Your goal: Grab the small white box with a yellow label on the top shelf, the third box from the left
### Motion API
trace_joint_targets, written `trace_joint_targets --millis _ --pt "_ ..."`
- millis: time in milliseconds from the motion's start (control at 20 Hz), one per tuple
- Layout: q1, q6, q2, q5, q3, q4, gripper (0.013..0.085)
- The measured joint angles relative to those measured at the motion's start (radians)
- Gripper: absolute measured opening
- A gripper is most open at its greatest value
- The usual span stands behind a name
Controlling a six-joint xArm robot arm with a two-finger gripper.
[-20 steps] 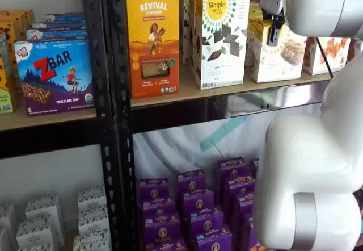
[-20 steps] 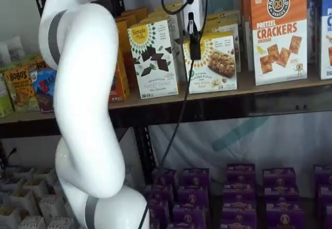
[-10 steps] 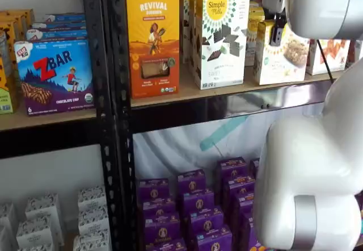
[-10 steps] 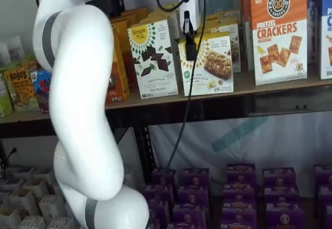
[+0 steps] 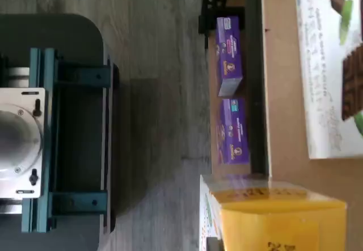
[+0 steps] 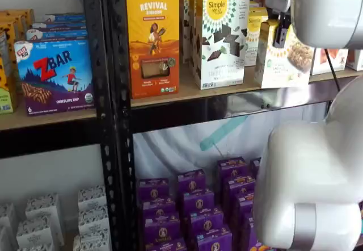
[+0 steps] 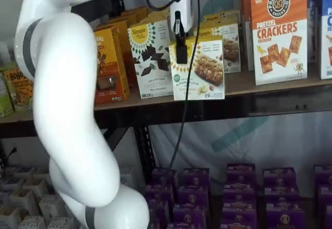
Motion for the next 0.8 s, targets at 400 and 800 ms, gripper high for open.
trace_joint_targets --millis 400,800 --pt "-0.006 0.002 -0.08 0.04 0.057 0.017 0.029" --pt "-0.001 0.006 -0.179 0.053 0.143 0.007 0.029"
